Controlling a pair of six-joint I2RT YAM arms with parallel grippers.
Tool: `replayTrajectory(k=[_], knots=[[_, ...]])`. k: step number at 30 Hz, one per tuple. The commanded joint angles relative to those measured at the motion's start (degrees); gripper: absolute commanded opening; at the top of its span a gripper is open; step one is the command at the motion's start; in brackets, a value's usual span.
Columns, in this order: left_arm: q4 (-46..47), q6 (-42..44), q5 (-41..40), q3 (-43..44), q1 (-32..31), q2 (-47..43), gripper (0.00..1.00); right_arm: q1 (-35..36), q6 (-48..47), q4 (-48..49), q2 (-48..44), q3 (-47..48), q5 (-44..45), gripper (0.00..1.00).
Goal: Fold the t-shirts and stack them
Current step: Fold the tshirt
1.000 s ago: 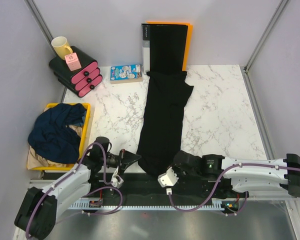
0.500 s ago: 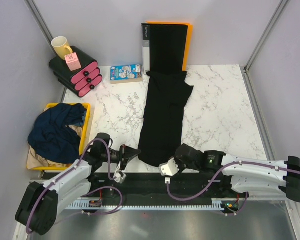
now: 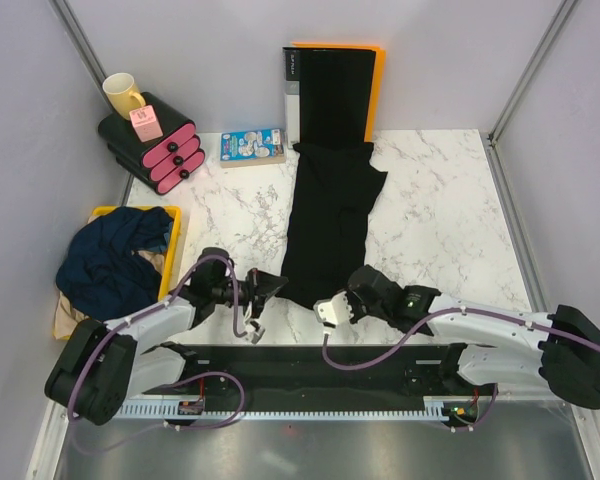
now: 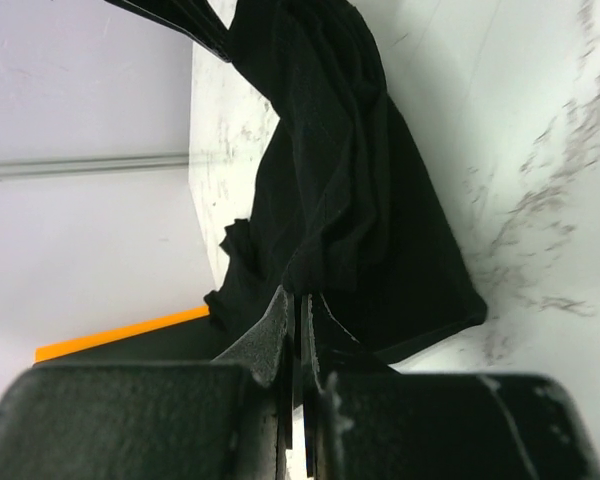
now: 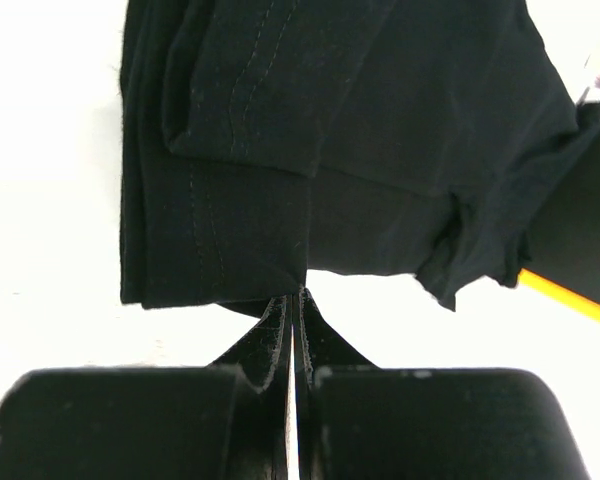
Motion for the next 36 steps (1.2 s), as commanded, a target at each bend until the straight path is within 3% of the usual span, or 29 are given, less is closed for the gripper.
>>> replayTrajectory(k=[1,25,36], knots=[[6.8,4.2,-0.6,4.1,0.3,4.7,0.02,-2.5,-2.7,4.1,1.5,3.3,0.8,0.00],[24.8,-1.1,-2.3,19.8,1.2,28.8,0.02,-17.7,-9.2,11.9,15.5,14.4,-2.1,0.00],[38.3,-6.2,-5.2,26.2,1.9,38.8,0.02,-22.3,-10.0,16.8,23.2,18.6,-2.9,0.00]])
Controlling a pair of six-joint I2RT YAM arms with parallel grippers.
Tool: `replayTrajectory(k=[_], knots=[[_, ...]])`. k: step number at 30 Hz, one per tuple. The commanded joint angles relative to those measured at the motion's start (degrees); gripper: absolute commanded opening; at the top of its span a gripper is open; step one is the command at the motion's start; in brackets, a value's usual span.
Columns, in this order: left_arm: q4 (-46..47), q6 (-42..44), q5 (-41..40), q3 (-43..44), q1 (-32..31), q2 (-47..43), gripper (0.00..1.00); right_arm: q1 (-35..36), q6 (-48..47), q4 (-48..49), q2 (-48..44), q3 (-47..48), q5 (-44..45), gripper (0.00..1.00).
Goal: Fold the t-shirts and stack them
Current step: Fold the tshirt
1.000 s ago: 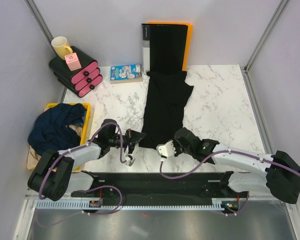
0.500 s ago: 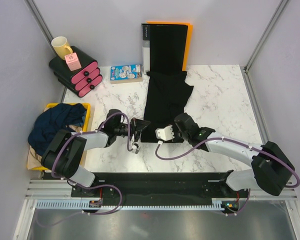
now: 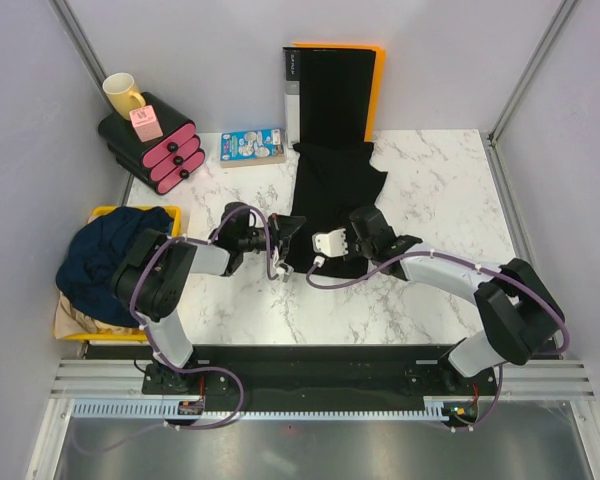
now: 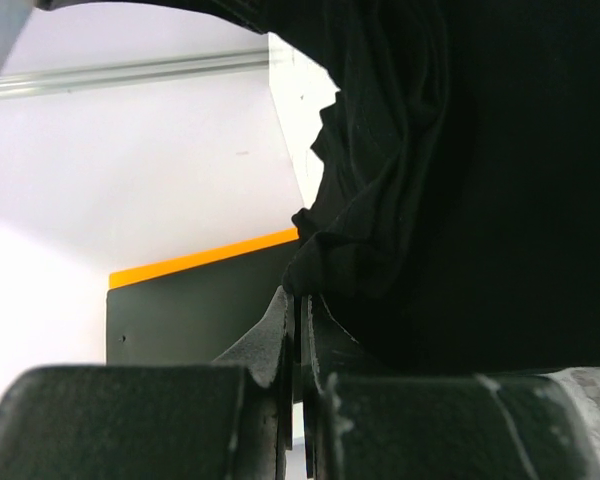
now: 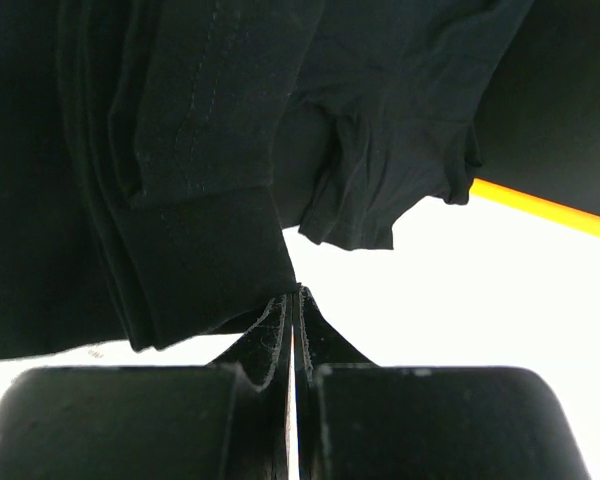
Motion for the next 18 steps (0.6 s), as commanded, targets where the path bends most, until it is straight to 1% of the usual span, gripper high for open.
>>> replayTrajectory(k=[1,6,7,8,9,10,11,12,13,14,16,18], knots=[[8.6,-3.0,-0.6,3.1,0.5,2.5,0.02,-1.3,-0.9,4.7,2.8,3.7,-1.2,0.00],[9.6,-2.5,-0.9,4.2,0.6,4.9,0.02,-2.5,-0.8,6.1,6.1,5.9,-0.9,0.00],[10.9,-2.5,-0.9,4.2,0.5,5.2,0.03,-2.7,-0.8,6.5,6.5,6.2,-0.8,0.02],[11.7,-2.5,-1.0,4.1,0.6,6.1,0.07,-2.8,-0.8,7.3,7.5,6.5,-0.2,0.15],[12.6,-2.6,-1.3,3.9,0.5,6.5,0.12,-2.8,-0.5,7.8,8.1,6.8,1.3,0.26],[14.5,-2.6,-1.3,3.8,0.6,6.8,0.28,-2.8,0.0,8.3,8.8,7.7,2.7,0.37],[15.2,-2.6,-1.8,3.6,0.6,7.2,0.41,-2.8,0.8,9.0,10.1,8.4,3.6,0.57],[16.0,-2.7,-2.1,3.4,0.6,7.8,0.55,-3.0,2.6,9.0,10.7,9.1,4.7,0.63],[16.5,-2.6,-2.4,3.1,0.6,8.1,0.86,-3.3,3.6,9.2,11.2,10.5,6.8,0.83],[17.7,-2.9,-2.7,3.0,0.6,8.2,0.99,-3.5,4.4,8.9,11.7,11.1,7.7,0.89],[18.3,-3.4,-3.3,2.7,0.6,8.2,0.99,-3.9,5.3,8.2,11.6,11.8,9.4,0.95],[19.5,-3.9,-4.1,2.6,0.7,8.2,0.99,-4.2,6.2,7.6,10.8,11.7,10.3,0.97]])
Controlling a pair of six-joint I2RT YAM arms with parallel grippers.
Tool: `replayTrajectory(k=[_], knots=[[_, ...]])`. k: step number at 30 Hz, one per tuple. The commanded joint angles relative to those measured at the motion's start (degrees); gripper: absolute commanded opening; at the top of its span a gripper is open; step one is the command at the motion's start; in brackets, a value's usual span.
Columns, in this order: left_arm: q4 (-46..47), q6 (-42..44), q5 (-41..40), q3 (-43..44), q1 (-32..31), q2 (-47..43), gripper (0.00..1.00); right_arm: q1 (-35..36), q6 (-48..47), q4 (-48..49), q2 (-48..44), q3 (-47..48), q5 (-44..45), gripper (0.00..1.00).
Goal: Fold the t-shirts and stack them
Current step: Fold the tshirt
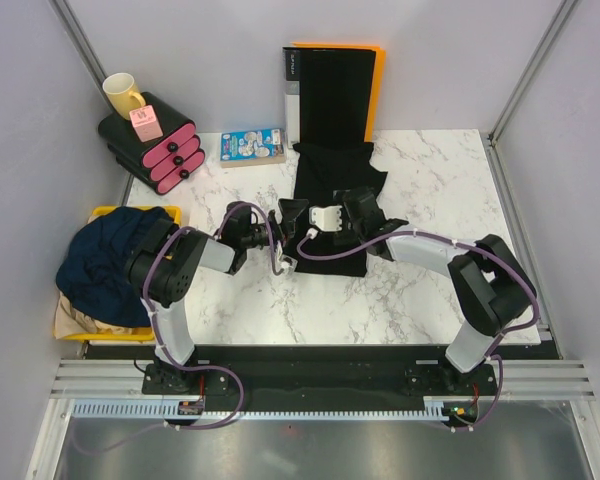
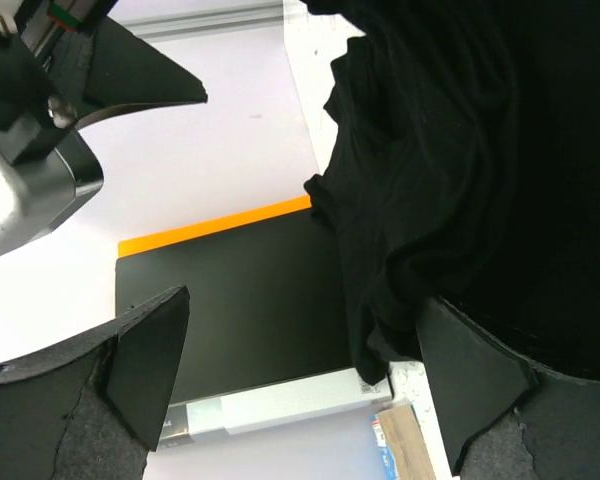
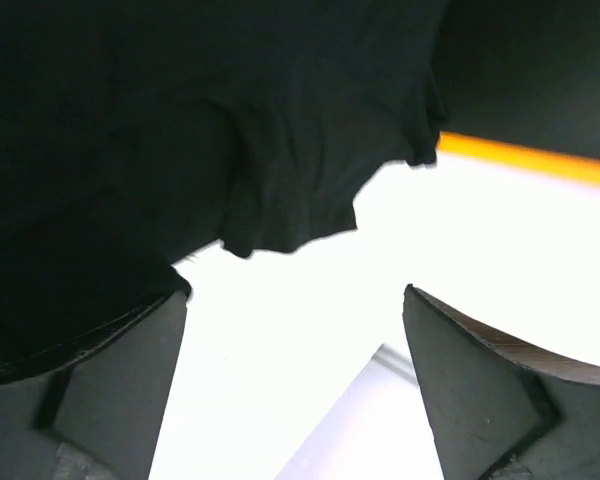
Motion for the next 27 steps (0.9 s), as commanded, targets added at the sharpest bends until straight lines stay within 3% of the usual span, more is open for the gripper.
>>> replayTrajectory(k=[1,7,13,15,17,18,19,22,27], knots=[[9.0,-1.4,-1.6,-0.1,0.2,0.5,0.99,-0.9,3.7,1.3,-1.2,2.5,6.0,0.97],[20.7,-3.3,-4.7,-1.1,0.2,2.7,0.99,-2.4,6.8,0.1,-1.3,3.3,10.8,0.97],[20.8,-3.4,-4.9,-3.0,0.2,1.0,0.99,-4.0,7.5,-1.7,-2.2,2.6,10.5,0.96],[20.8,-2.9,-4.9,-3.7,0.2,0.6,0.99,-5.1,9.4,-6.6,-2.7,6.6,5.9,0.93],[20.7,-2.8,-4.8,-3.9,0.3,0.3,0.99,-6.2,12.5,-21.8,-3.4,11.4,-1.8,0.91],[20.7,-2.8,-4.7,-4.1,0.3,0.1,1.00,-7.1,12.8,-27.1,-3.7,16.3,-12.3,0.90],[20.6,-2.7,-4.7,-4.0,0.3,0.1,1.00,-7.2,12.4,-37.9,-3.5,18.6,-15.9,0.89],[20.6,-2.5,-4.7,-3.6,0.2,0.5,1.00,-6.4,11.8,-50.7,-1.7,23.6,-26.9,0.85],[21.4,-2.2,-5.0,-2.4,0.1,1.5,1.00,-4.5,10.4,-54.1,-1.2,21.0,-32.2,0.82]])
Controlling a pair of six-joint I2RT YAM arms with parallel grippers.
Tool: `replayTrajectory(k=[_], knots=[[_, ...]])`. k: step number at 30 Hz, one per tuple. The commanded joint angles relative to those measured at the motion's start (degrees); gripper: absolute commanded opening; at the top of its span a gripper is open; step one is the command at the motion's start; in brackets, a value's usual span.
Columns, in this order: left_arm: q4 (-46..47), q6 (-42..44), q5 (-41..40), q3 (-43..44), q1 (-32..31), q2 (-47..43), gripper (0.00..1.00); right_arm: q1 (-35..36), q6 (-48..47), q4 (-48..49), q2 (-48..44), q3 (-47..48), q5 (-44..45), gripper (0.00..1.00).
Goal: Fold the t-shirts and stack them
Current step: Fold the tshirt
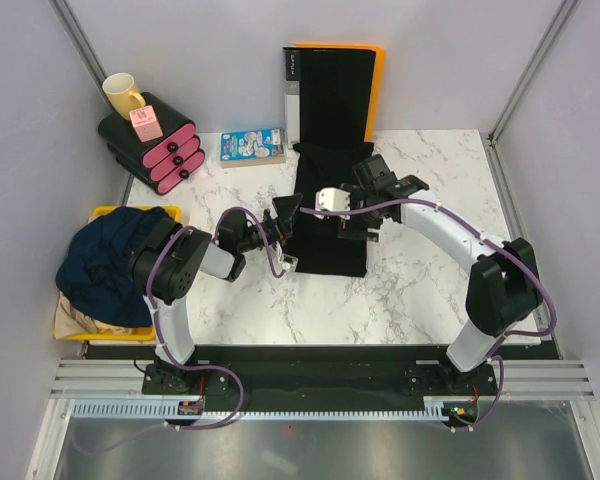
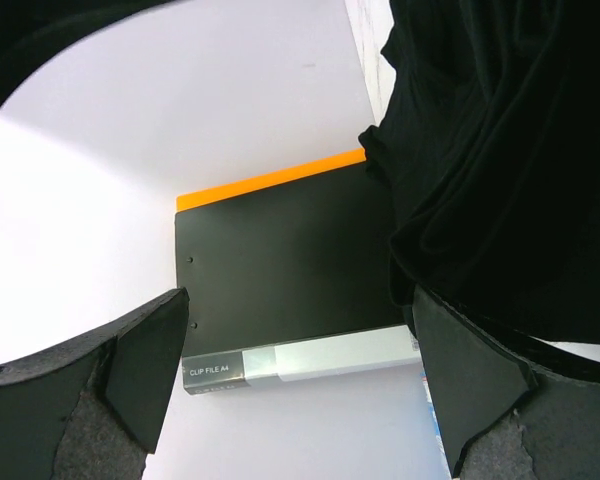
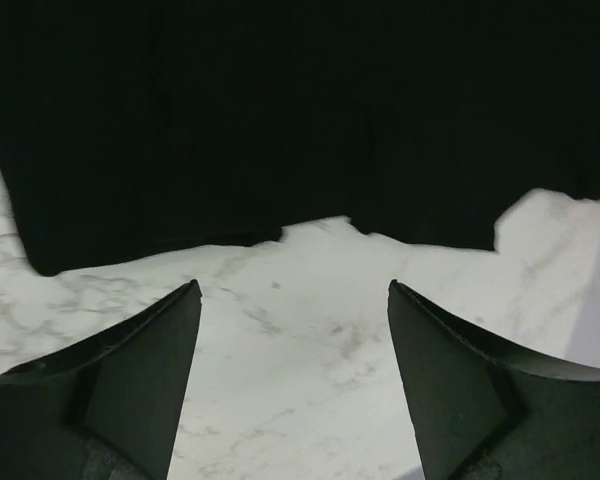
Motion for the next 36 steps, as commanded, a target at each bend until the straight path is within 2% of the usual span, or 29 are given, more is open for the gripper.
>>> replayTrajectory(k=[1,6,14,21,25,31,34,36], knots=[[5.5,-0.4,0.1,1.3,0.2,-0.3,1.00,1.5,0.1,-13.7,0.2,-1.5,-12.6,0.81],[5.1,-0.4,0.0,1.4,0.1,-0.5,1.00,1.5,-0.7,-12.8,0.0,-5.7,-12.5,0.78],[5.4,-0.1,-0.3,1.0,0.0,-0.7,1.00,1.5,2.2,0.0,-1.2,-12.6,-7.6,0.71],[5.4,-0.2,-0.7,1.1,0.0,-0.6,1.00,1.5,4.1,5.0,-0.1,-10.5,-4.7,0.63],[5.4,-0.2,-0.9,1.1,0.1,-0.4,1.00,1.4,3.6,5.7,0.9,-10.1,-4.2,0.63],[5.7,-0.3,-1.6,1.7,0.0,0.1,1.00,1.4,4.3,8.3,2.6,-9.8,-4.0,0.52],[5.8,-0.4,-1.5,1.8,0.1,0.3,1.00,1.4,4.6,9.1,3.2,-9.4,-4.0,0.43],[5.9,-0.4,-1.6,2.0,0.1,0.4,1.00,1.5,4.5,9.5,3.6,-9.2,-3.5,0.31]])
